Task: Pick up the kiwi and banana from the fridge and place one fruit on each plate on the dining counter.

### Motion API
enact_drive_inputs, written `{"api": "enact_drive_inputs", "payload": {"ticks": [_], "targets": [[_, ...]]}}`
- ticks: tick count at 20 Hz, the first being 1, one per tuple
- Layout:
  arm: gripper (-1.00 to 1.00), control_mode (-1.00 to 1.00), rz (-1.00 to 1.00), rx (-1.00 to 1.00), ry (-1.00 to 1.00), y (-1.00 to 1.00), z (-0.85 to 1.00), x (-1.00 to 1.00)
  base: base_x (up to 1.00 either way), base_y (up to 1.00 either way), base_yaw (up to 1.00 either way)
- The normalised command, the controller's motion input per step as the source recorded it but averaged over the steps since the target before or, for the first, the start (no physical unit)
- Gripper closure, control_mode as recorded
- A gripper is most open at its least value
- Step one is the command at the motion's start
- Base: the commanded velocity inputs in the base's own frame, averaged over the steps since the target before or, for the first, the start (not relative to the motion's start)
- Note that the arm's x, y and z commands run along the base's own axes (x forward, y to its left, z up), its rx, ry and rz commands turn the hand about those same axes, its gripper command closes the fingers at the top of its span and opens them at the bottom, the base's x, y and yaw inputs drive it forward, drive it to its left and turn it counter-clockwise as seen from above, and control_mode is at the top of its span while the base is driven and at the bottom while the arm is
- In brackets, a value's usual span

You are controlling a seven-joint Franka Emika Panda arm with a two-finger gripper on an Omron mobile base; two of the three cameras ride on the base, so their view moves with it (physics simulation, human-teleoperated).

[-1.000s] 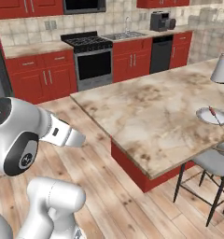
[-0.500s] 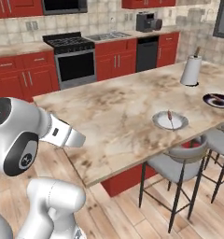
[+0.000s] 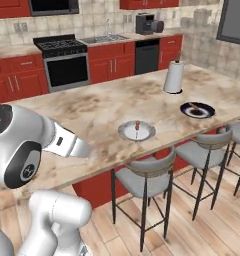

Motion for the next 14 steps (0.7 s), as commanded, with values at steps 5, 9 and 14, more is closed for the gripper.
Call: {"api": "enact_drive_inputs", "payload": {"ticks": [5,9,14], "targets": [[1.0,1.0,0.0,0.0,0.0,0.0,0.0,0.0,0.22,-1.0,0.16],[1.0,1.0,0.0,0.0,0.0,0.0,0.0,0.0,0.39,-0.96,0.27],[1.0,1.0,0.0,0.0,0.0,0.0,0.0,0.0,0.65,-0.67,0.42]]}}
